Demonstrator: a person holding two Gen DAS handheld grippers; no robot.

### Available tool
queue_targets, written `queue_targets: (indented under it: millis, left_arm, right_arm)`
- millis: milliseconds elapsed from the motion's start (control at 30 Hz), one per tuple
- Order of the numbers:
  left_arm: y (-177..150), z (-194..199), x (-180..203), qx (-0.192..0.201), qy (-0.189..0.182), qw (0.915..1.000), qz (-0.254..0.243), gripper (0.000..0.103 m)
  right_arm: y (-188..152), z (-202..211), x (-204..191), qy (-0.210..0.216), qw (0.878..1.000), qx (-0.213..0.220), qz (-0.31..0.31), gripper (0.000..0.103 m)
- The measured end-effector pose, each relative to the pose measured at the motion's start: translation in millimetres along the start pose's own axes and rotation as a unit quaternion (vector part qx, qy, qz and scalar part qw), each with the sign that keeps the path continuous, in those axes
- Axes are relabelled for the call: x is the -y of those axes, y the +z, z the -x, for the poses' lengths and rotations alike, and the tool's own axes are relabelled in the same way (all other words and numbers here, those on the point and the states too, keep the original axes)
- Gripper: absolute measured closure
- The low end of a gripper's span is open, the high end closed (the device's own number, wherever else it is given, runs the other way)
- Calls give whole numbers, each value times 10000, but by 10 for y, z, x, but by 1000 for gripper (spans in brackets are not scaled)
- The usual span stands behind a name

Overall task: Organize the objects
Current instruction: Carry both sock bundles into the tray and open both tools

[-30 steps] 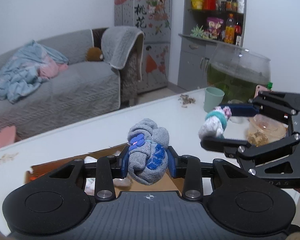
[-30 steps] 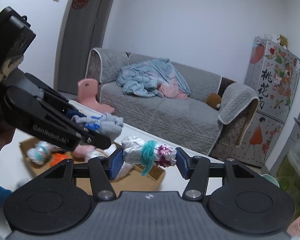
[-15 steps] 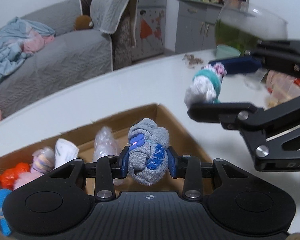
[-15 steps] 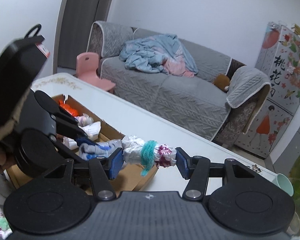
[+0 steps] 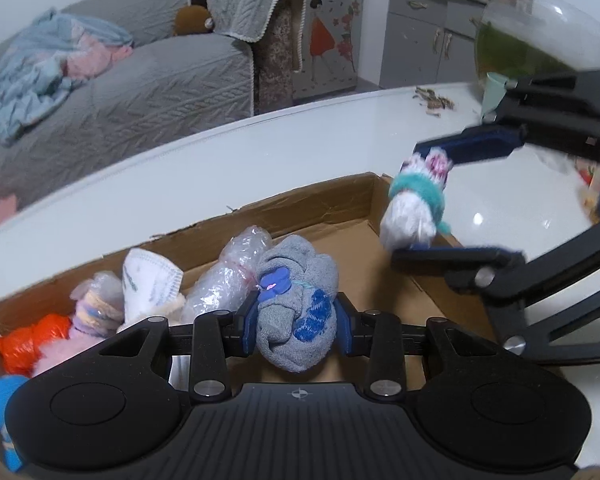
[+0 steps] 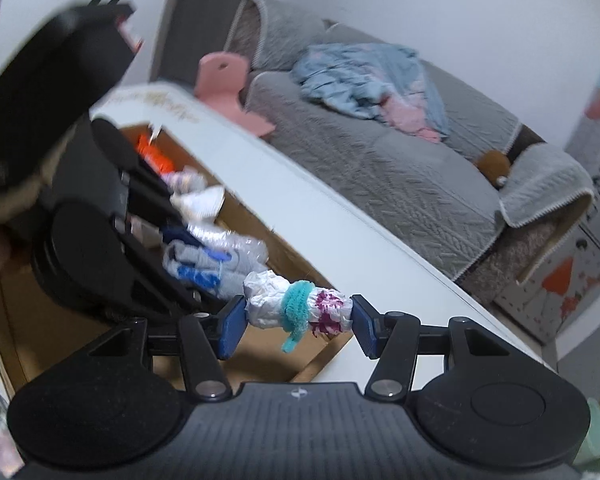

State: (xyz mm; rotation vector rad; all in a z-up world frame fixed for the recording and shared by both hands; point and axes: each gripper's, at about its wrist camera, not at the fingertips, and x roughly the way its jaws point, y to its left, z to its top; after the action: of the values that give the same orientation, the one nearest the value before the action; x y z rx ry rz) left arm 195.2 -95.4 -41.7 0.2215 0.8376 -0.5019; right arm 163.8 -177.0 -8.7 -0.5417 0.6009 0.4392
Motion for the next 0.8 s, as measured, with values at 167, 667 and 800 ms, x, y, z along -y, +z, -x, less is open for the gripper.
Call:
queue_targets:
  millis: [167,667,800]
  left_arm:
    - [-26,-4,-99,-49,-194,9993,329,58]
    - [71,-64,-41,6,-88,9976,687,55]
    - [61,-37,-46,4,-80,9972,749,50]
  right_arm:
    - [-3,-54,-83,-87,9959,-193,882,52]
    - [-21,-453,35,137,9903,-698,1192,51]
    - [-30,-466,27,141,9909,-654,1166,49]
